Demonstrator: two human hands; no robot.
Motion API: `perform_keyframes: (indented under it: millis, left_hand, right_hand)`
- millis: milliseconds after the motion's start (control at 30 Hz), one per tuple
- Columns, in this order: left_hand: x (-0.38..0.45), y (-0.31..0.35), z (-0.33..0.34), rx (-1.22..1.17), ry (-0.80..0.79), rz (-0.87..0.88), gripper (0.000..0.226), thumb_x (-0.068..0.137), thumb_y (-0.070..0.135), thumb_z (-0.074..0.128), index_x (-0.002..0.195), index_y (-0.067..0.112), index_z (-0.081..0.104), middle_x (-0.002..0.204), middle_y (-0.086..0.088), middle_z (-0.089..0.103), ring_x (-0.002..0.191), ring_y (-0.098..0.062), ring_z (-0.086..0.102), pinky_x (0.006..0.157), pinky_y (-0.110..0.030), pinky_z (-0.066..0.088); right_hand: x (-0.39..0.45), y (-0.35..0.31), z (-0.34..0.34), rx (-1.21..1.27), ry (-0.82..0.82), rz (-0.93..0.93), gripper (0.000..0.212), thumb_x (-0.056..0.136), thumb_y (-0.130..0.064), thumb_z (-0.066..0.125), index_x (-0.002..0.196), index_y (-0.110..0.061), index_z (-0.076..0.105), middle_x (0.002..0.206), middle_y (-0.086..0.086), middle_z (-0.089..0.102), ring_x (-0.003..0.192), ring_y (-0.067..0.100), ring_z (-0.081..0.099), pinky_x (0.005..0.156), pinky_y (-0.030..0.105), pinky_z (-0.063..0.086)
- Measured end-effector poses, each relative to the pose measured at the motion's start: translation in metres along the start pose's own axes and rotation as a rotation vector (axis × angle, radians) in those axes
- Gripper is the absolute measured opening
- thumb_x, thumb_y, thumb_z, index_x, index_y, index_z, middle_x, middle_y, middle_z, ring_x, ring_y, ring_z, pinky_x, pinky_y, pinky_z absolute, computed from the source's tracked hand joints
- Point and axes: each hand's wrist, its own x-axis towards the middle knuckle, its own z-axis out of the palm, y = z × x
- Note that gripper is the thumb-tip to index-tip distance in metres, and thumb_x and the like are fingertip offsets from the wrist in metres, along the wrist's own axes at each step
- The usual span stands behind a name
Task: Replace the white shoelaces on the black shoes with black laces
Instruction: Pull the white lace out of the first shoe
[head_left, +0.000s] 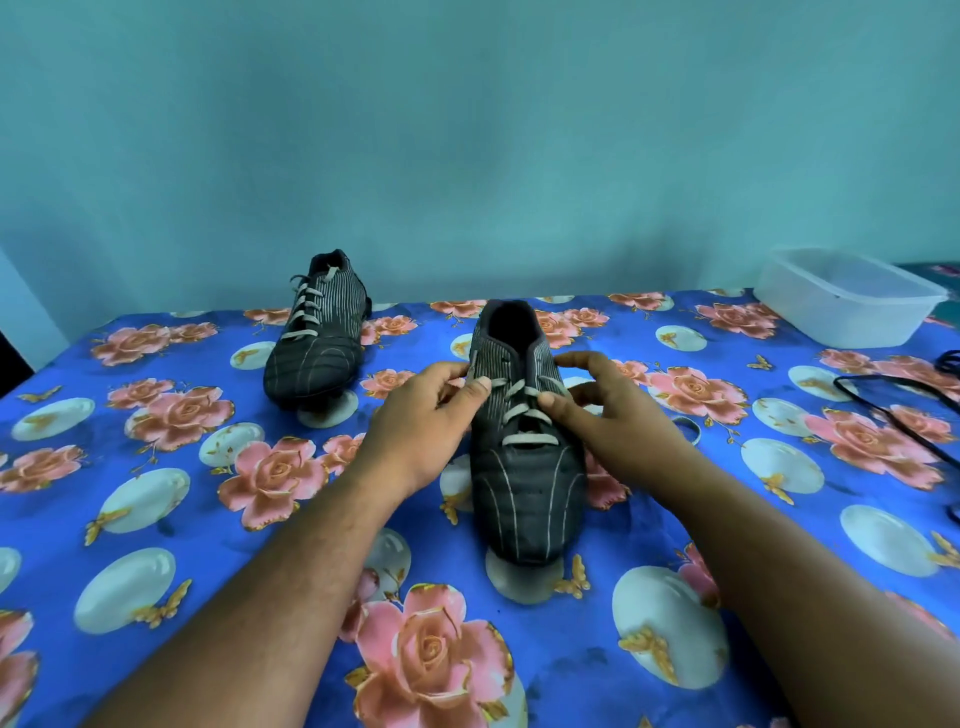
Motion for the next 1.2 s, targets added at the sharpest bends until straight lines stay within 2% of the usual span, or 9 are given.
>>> perform_keyframes:
  millis: [133,200,367,500,600,800,933,1067,1200]
  left_hand:
    - [-0.001,-0.001,0.004,0.064,-0.042,0.03,0.05,0.073,0.08,0.046,0.115,0.054,0.057,0.103,0.021,0.074,0.106,-0.013,0.068,0.1,-0.051,0.049]
    - [-0.002,0.0,0.004,0.119,-0.034,0.023,0.062,0.072,0.08,0.046,0.129,0.054,0.05,0.118,0.02,0.069,0.116,-0.013,0.064,0.106,-0.05,0.044]
    - [-0.008,0.005,0.005,0.217,-0.019,0.163,0.095,0.081,0.076,0.051,0.161,0.035,0.019,0.166,0.007,0.026,0.153,-0.011,0.023,0.123,-0.047,0.024]
    - [-0.01,0.006,0.011,0.274,-0.12,0.249,0.091,0.078,0.081,0.03,0.159,0.038,0.024,0.169,0.011,0.016,0.155,-0.004,0.012,0.125,-0.049,0.016]
    - [-0.008,0.005,0.011,0.273,-0.128,0.233,0.094,0.077,0.083,0.028,0.16,0.038,0.023,0.169,0.013,0.013,0.155,-0.003,0.01,0.126,-0.048,0.016]
    - [-0.007,0.004,0.011,0.421,-0.195,0.099,0.104,0.076,0.093,0.023,0.162,0.038,0.004,0.171,0.01,0.004,0.156,-0.008,0.001,0.125,-0.057,0.007]
    - [-0.008,0.006,0.012,0.53,-0.161,0.096,0.086,0.09,0.076,0.031,0.162,0.037,0.006,0.171,0.01,0.0,0.156,-0.009,-0.005,0.124,-0.059,0.001]
    - [-0.007,0.005,0.011,0.519,-0.15,0.13,0.085,0.094,0.075,0.034,0.163,0.033,0.007,0.171,0.01,-0.001,0.156,-0.007,-0.004,0.124,-0.057,0.0]
    - [-0.007,0.004,0.011,0.422,-0.148,0.248,0.095,0.084,0.081,0.024,0.162,0.032,0.001,0.168,0.017,-0.007,0.151,0.006,-0.005,0.126,-0.05,-0.004]
  right_hand:
    - [0.005,0.004,0.006,-0.137,0.1,-0.067,0.03,0.092,-0.049,0.068,0.118,-0.038,0.058,0.112,-0.013,0.066,0.104,0.008,0.061,0.075,0.016,0.041]
    - [0.006,0.006,0.005,-0.213,0.174,-0.171,0.028,0.089,-0.048,0.072,0.114,-0.039,0.064,0.116,-0.01,0.061,0.113,0.013,0.053,0.083,0.022,0.038]
    - [0.007,0.003,0.009,-0.285,0.282,-0.307,0.024,0.086,-0.05,0.073,0.105,-0.036,0.078,0.1,-0.011,0.063,0.105,0.017,0.05,0.092,0.038,0.043]
    - [0.009,0.002,0.014,-0.325,0.34,-0.354,0.012,0.086,-0.044,0.076,0.094,-0.036,0.079,0.084,-0.015,0.062,0.093,0.018,0.052,0.084,0.044,0.046]
    - [0.01,0.0,0.014,-0.274,0.29,-0.33,0.003,0.087,-0.036,0.077,0.086,-0.034,0.076,0.075,-0.013,0.062,0.087,0.016,0.055,0.082,0.035,0.043]
    - [0.004,-0.013,0.013,0.168,-0.014,-0.006,0.014,0.099,-0.013,0.057,0.087,-0.011,0.065,0.073,-0.001,0.061,0.066,0.006,0.051,0.061,0.021,0.044]
    - [0.003,-0.017,0.008,0.409,-0.074,0.08,0.02,0.101,-0.012,0.049,0.083,-0.016,0.057,0.07,-0.003,0.053,0.065,0.009,0.048,0.059,0.022,0.041]
    - [0.004,-0.01,0.011,0.101,0.05,-0.076,0.025,0.094,-0.037,0.069,0.082,-0.017,0.063,0.071,-0.006,0.06,0.066,0.009,0.052,0.064,0.024,0.043]
    - [0.004,-0.008,0.007,-0.104,0.202,-0.242,0.012,0.089,-0.034,0.076,0.08,-0.027,0.073,0.076,-0.009,0.069,0.077,0.001,0.057,0.075,0.024,0.044]
